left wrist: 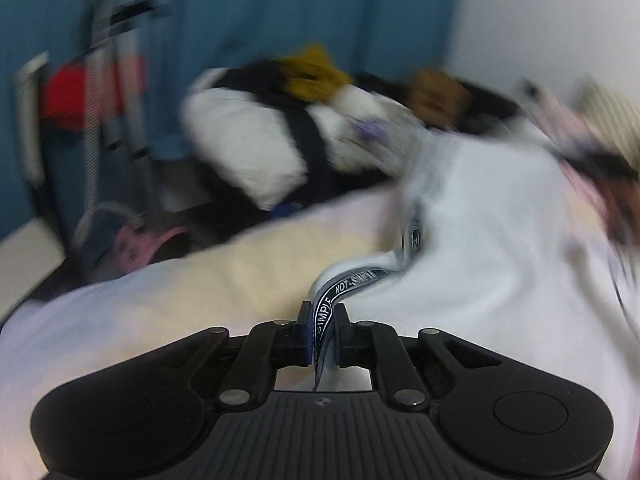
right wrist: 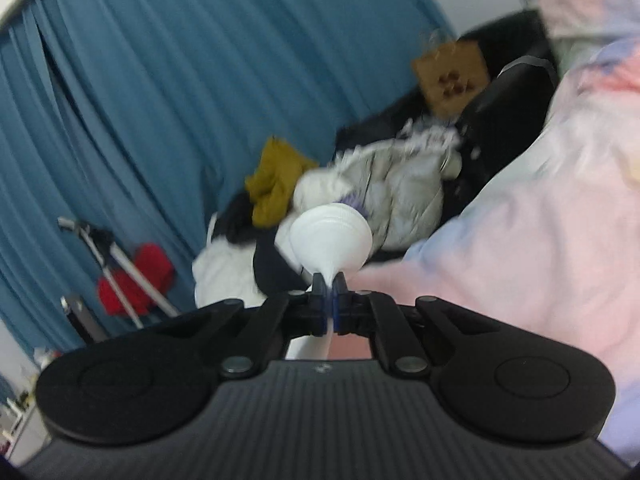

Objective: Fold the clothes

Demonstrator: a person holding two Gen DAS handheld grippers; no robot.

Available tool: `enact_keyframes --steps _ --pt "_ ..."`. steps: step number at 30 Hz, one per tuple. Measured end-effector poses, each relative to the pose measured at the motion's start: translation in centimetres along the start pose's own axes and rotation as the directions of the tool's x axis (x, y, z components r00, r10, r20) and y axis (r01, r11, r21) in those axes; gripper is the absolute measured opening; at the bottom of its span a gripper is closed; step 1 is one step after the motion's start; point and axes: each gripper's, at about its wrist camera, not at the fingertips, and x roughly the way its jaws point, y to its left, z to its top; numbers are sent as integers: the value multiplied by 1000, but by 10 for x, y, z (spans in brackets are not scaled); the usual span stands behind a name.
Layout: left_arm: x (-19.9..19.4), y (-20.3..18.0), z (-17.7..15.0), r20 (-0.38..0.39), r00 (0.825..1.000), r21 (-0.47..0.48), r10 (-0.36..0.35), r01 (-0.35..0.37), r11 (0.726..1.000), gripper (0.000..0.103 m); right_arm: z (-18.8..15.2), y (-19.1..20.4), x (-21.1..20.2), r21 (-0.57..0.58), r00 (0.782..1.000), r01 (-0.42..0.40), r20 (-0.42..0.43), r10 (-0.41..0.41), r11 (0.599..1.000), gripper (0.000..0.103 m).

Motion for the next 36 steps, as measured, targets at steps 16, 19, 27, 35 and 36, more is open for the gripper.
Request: enact_keyframes --steps 16,19,27,35,36 --pt "35 -4 -24 -42 996 -76 80 -83 994 58 -70 -96 -61 137 986 160 -68 -152 978 5" --pt "-13 -4 -44 -30 996 -162 85 -89 983 63 -72 -97 -61 139 986 158 -77 -149 978 6" --pt "-179 -7 -141 -121 974 -557 193 -228 799 80 -70 -84 -90 81 982 154 -127 -143 985 9" --pt "-286 -11 -240 -158 961 -847 228 -250 469 85 -66 -70 -159 26 971 172 -171 -165 985 9" --pt "-293 -11 -252 -161 960 -869 228 -247 429 86 -65 -69 -168 19 970 174 -176 -168 984 9"
